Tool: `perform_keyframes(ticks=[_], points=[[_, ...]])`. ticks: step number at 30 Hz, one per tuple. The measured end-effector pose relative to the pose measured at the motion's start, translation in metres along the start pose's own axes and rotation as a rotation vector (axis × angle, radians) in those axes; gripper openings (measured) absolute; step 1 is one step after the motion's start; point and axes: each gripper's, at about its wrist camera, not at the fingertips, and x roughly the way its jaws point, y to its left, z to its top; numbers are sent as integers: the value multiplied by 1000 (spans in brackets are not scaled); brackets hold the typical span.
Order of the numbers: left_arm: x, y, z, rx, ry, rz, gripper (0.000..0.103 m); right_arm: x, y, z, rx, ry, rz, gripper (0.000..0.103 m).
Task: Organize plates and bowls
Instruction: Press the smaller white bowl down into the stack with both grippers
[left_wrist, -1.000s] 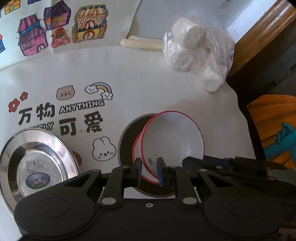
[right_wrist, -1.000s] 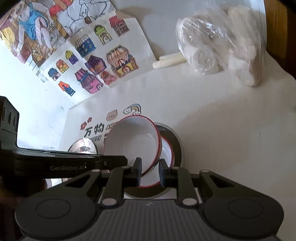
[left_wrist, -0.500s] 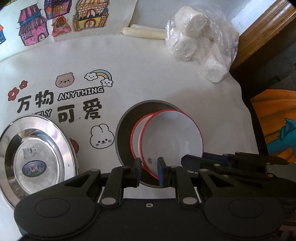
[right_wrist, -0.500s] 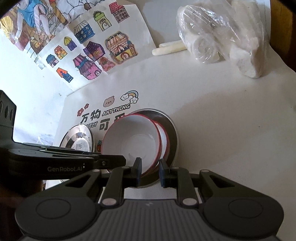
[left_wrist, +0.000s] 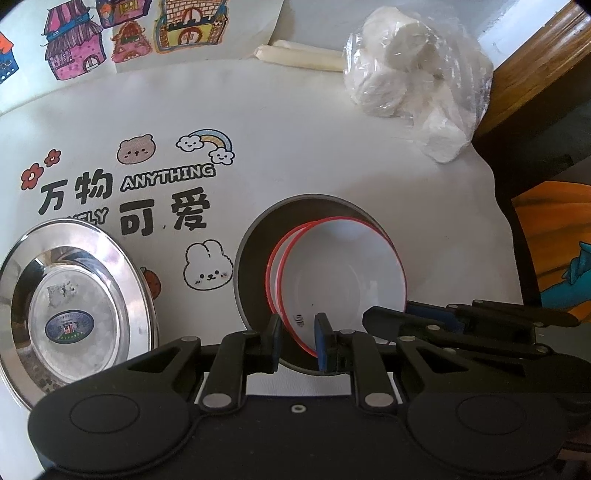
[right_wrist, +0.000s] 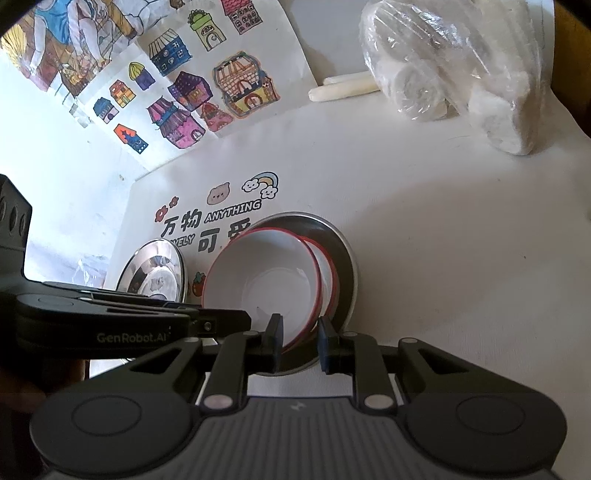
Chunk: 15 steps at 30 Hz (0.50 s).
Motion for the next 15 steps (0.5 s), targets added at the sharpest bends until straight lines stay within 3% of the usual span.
perform_keyframes(ticks=[15], points=[[7, 2, 4, -31, 20, 23, 21, 7, 0, 7, -28, 32, 11, 23]])
